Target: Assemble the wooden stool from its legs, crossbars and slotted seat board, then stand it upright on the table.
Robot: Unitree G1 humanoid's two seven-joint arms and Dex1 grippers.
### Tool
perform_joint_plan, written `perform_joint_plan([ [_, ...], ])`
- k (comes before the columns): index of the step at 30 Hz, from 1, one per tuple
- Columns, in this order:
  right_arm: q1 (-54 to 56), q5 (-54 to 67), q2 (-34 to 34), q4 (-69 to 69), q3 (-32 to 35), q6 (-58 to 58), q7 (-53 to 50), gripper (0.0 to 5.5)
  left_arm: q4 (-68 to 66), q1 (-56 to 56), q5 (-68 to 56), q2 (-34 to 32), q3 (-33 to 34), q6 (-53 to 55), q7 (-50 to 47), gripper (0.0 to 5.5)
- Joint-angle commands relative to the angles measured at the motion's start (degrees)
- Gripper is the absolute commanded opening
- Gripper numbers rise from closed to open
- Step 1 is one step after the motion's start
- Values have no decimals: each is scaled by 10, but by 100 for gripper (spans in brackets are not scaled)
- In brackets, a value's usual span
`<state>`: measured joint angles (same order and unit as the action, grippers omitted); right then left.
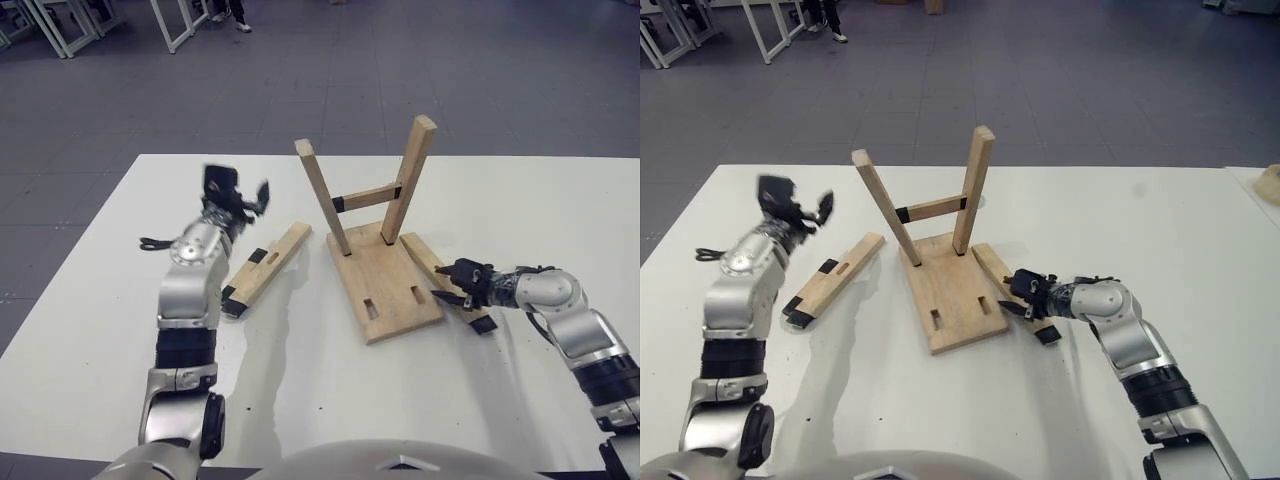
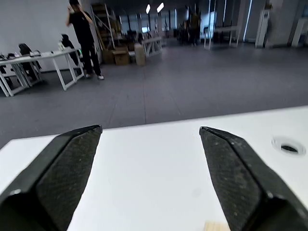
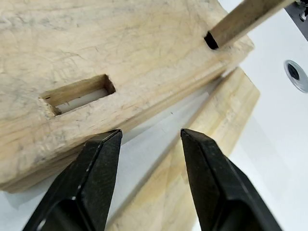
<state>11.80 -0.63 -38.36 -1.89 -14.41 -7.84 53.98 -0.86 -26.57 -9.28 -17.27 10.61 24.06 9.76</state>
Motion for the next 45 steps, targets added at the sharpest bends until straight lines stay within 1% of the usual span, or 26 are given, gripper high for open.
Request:
perform_joint_plan([
  [1,-13,5,8,26,-3,-26,-4,225,-13,-117,-45,27,9,5,1,374],
  [5,-16,5,20,42,-6,-40,-14,225,-56,-218,-94,68,3,46,4,374],
  [9,-24,-4,25,45,-13,-43,-21,225,-97,-253,-119,88,-13,108,13,374],
  [11,-26,-5,28,45,-15,-43,-24,225,-113,-250,-111,86,-20,106,17,374],
  [14,-27,-4,29,46,-14,-46,-30,225,-134,-259,-116,84,-13,95,20,374],
  [20,-26,-6,29,43,-13,-48,-38,225,-119,-364,-147,79,31,37,12,374],
  [24,-32,-6,30,48,-15,-50,-38,225,-123,-398,-149,61,43,28,8,374],
  [27,-28,-9,32,42,-16,-49,-41,225,-172,-364,-133,61,27,31,18,374],
  [30,-26,-11,36,38,-17,-50,-45,225,-229,-266,-129,81,-25,101,60,374],
  [33,-21,-14,43,32,-17,-50,-49,225,-262,-183,-117,90,-52,157,61,374],
  [35,-23,-15,43,31,-13,-50,-52,225,-257,-190,-114,87,-43,157,47,374],
  [38,-21,-16,45,27,-11,-51,-56,225,-236,-275,-123,80,-12,98,29,374],
  [40,-20,-15,46,24,-9,-52,-57,225,-181,-332,-132,82,2,56,19,374],
  [42,-22,-10,46,28,-2,-55,-58,225,-112,-359,-141,78,8,28,21,374],
  [43,-25,5,52,36,12,-61,-63,225,-63,-350,-155,76,16,34,19,374],
  [45,-31,55,75,62,63,-88,-84,225,50,-284,-176,70,26,55,13,374],
])
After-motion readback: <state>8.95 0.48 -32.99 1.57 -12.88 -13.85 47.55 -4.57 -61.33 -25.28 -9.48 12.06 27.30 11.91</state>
